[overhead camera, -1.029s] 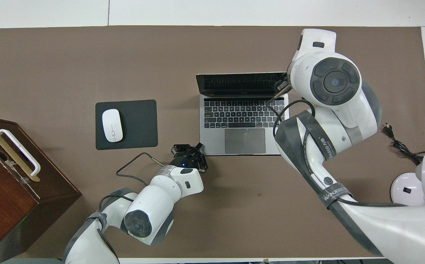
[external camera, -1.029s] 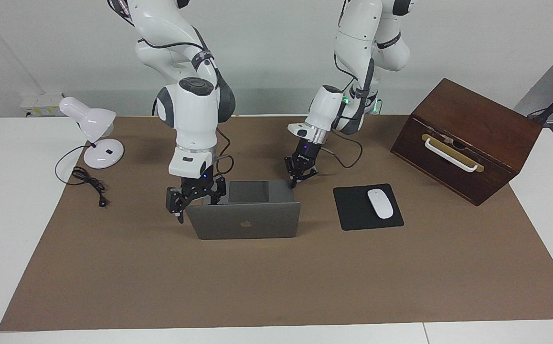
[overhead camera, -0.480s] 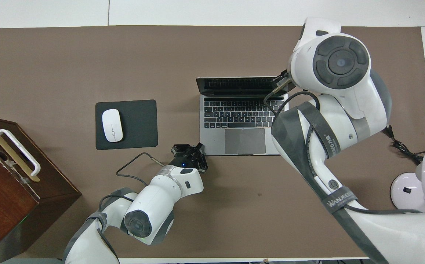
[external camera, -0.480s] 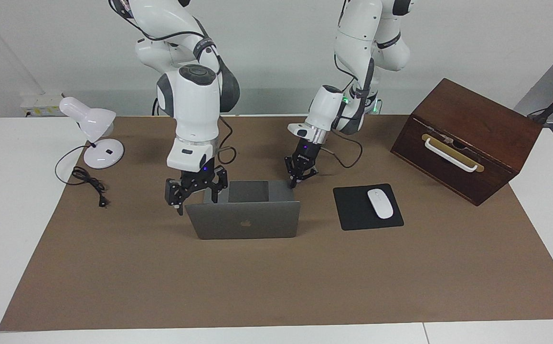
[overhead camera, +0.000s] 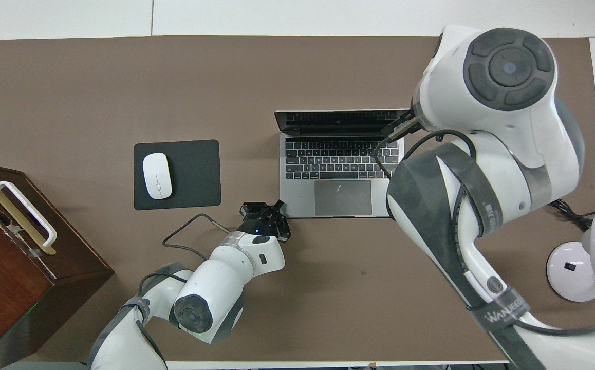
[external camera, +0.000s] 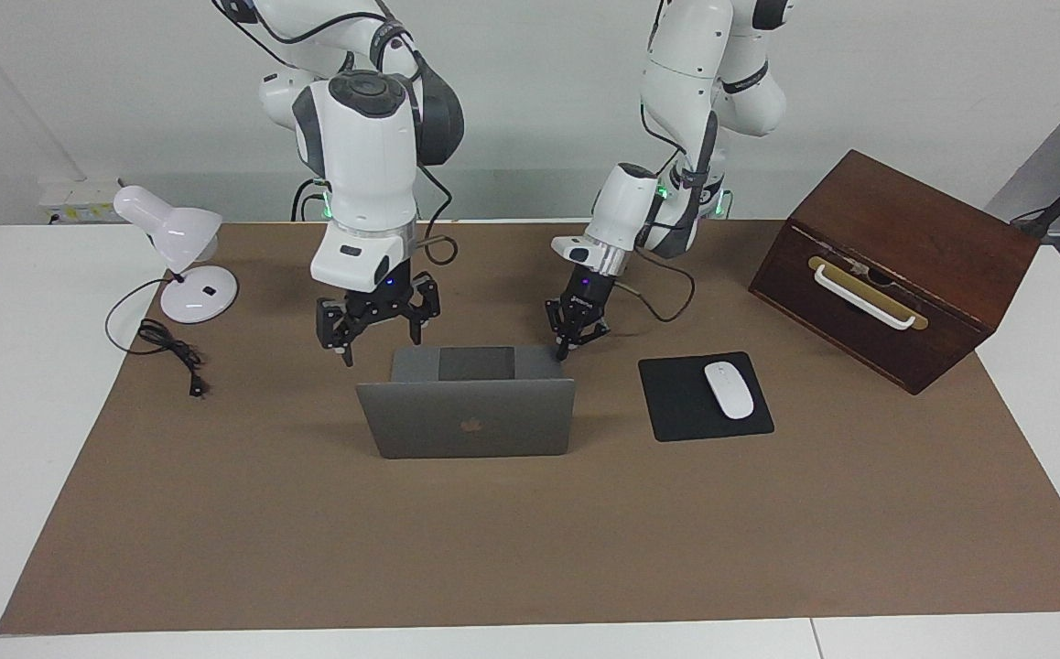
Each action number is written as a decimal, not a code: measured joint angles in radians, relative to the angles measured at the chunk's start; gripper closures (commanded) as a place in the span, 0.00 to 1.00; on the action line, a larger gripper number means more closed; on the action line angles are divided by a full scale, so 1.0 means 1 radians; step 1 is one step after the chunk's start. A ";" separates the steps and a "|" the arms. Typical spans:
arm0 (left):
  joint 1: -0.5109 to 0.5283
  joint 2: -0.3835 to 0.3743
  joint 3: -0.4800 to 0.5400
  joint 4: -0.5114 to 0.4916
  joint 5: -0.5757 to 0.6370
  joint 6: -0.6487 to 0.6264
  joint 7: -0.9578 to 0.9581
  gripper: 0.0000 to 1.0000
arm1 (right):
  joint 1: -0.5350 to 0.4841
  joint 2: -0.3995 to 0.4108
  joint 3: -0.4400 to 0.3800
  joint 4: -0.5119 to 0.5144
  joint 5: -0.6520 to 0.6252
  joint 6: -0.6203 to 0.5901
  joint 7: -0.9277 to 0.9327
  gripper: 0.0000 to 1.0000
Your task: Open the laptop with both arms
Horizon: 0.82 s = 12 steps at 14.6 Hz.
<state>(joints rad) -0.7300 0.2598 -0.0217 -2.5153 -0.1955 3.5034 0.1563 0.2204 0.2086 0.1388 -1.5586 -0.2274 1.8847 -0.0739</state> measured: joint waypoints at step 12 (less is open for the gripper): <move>0.000 0.000 0.000 0.001 -0.001 0.000 0.000 1.00 | -0.150 -0.158 -0.009 0.001 0.188 -0.405 0.082 0.00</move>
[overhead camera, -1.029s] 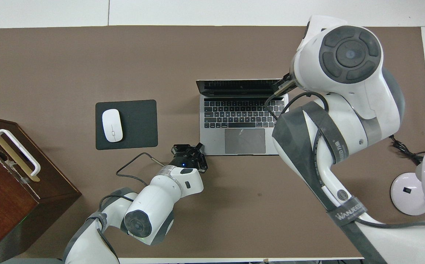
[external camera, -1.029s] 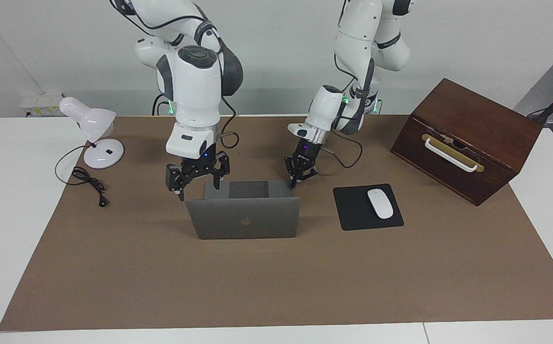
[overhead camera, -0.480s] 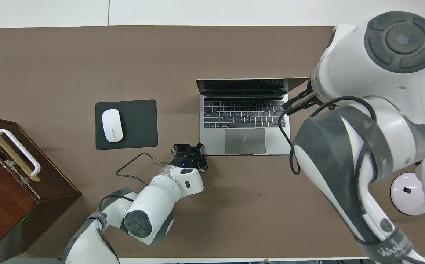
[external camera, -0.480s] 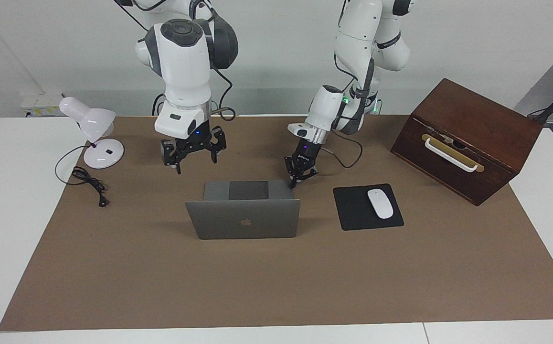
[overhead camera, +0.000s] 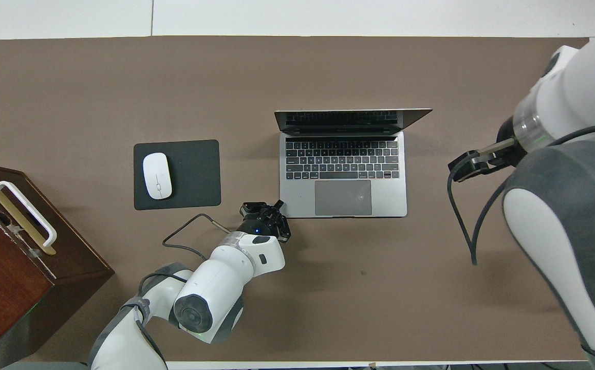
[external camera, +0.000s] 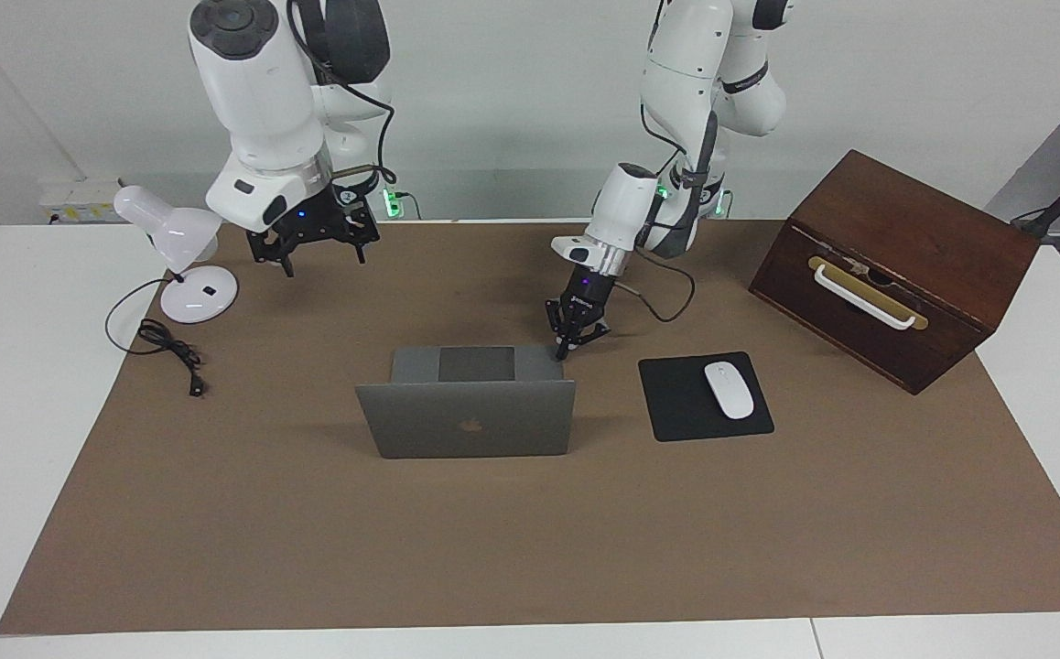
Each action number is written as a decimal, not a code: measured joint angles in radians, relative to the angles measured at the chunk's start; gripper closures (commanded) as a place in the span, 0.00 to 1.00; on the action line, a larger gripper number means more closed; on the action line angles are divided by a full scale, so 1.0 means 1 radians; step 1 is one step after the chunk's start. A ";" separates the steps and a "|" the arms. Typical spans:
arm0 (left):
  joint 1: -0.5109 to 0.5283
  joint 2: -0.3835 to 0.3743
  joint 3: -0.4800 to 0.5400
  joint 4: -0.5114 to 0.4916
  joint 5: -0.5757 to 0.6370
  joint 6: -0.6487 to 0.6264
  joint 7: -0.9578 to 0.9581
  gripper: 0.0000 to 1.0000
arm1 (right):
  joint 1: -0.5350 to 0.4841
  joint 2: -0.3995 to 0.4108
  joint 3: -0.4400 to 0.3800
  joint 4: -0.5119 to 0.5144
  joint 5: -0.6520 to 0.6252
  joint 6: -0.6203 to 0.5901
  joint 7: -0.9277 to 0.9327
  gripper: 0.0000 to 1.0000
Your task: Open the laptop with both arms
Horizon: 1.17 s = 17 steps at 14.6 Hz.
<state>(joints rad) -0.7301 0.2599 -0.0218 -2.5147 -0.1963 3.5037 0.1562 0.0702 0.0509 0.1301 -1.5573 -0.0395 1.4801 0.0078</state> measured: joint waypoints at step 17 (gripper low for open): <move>-0.027 -0.136 -0.009 0.034 -0.006 -0.074 -0.223 1.00 | -0.025 -0.087 -0.085 -0.039 0.066 -0.044 0.088 0.00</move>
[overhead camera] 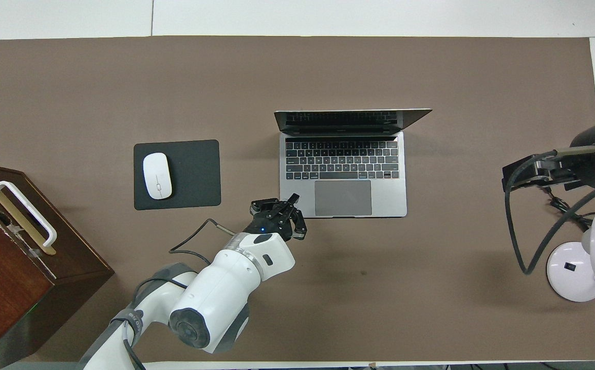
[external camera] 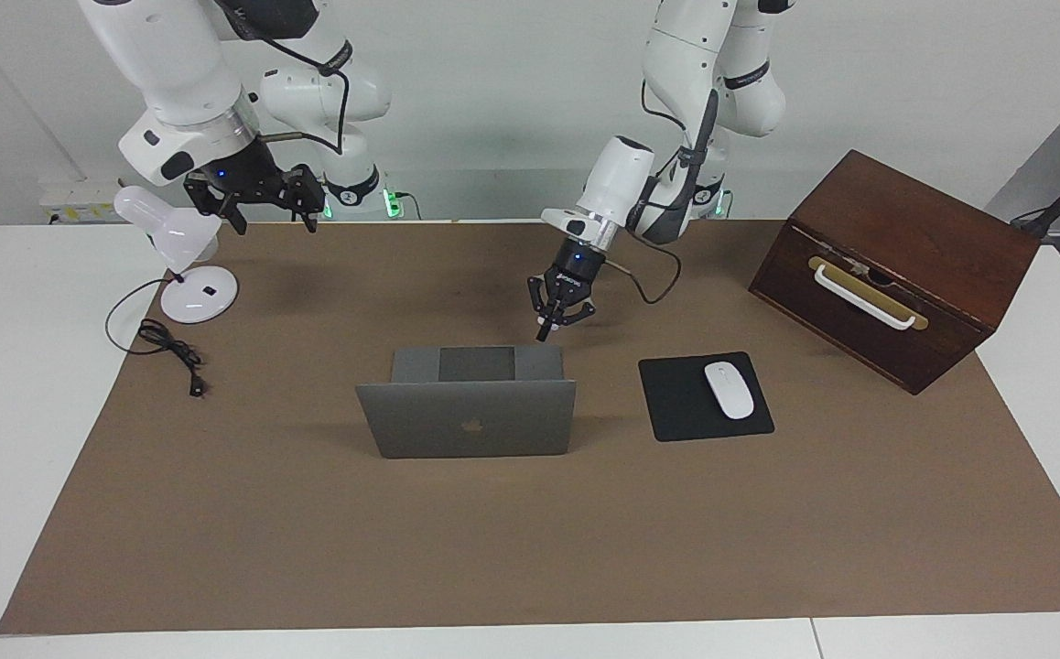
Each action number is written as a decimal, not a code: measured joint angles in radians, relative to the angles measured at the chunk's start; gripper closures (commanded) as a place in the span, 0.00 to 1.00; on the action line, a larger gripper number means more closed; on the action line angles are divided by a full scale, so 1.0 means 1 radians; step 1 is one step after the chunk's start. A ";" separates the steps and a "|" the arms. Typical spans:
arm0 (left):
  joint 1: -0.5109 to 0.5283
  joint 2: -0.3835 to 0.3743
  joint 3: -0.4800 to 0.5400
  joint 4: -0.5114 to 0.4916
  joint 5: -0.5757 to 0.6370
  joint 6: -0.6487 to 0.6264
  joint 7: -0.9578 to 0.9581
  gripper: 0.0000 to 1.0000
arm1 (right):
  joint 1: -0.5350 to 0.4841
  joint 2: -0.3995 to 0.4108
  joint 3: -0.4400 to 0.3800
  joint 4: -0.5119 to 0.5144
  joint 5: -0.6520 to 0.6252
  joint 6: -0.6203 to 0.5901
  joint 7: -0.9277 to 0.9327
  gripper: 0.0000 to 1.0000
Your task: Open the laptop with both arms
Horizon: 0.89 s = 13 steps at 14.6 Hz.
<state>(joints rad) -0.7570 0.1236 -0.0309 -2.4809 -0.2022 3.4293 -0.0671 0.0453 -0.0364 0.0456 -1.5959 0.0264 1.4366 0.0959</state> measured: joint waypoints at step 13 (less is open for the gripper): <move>0.102 -0.277 0.022 0.100 -0.007 -0.627 0.022 1.00 | -0.055 -0.001 -0.003 -0.008 0.000 0.038 0.002 0.00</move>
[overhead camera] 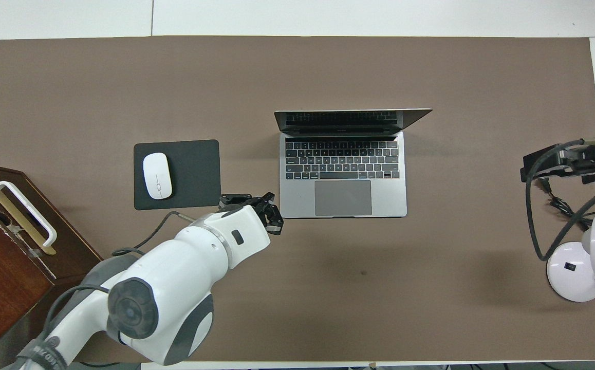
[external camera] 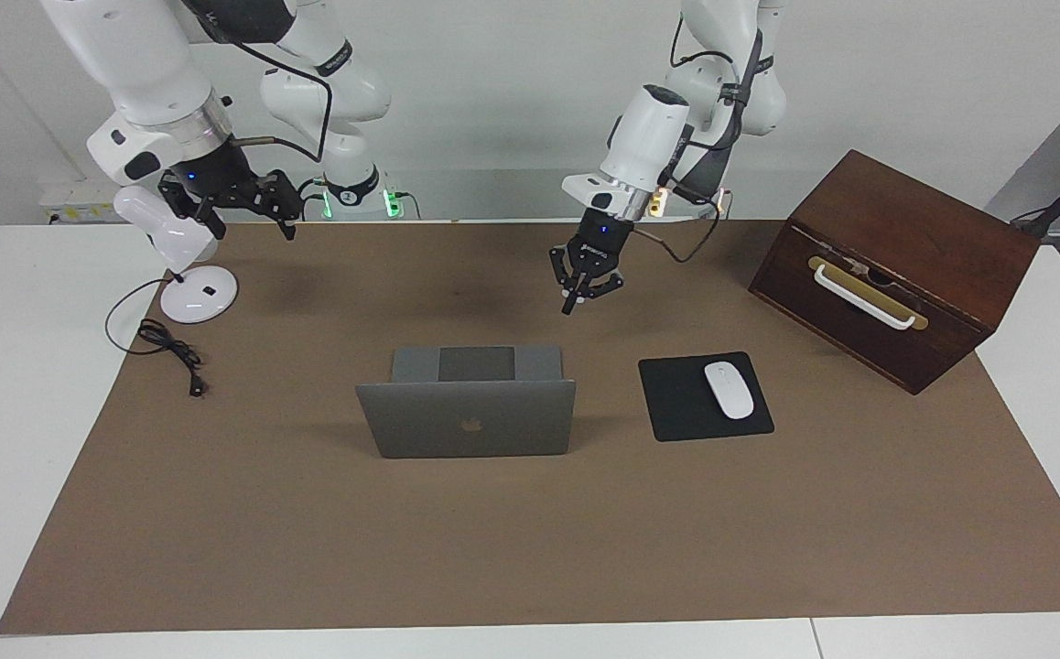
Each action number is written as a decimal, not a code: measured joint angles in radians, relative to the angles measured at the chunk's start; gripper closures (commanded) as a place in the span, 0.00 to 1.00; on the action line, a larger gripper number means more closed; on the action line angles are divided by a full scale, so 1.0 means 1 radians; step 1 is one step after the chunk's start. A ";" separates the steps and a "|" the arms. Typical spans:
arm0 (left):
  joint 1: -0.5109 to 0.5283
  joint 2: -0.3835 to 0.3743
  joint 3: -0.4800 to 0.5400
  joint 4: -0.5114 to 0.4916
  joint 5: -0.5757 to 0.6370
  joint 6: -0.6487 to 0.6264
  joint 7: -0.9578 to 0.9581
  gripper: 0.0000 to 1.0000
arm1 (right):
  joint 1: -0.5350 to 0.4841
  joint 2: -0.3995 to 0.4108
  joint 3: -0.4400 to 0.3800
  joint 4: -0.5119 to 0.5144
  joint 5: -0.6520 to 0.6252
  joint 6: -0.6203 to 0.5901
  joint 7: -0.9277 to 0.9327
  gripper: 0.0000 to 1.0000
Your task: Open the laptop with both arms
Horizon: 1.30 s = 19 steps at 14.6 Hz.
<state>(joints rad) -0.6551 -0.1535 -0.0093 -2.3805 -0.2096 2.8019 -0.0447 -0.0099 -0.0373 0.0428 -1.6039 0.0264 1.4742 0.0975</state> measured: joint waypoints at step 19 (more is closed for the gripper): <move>0.385 -0.231 0.007 0.327 0.001 -0.912 0.217 1.00 | 0.000 0.000 0.005 -0.003 0.000 0.000 0.000 0.00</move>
<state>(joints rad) -0.2701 -0.3842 -0.0024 -2.0538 -0.2088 1.8897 0.1724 -0.0099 -0.0373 0.0473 -1.6066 0.0264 1.4742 0.0975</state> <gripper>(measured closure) 0.991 0.000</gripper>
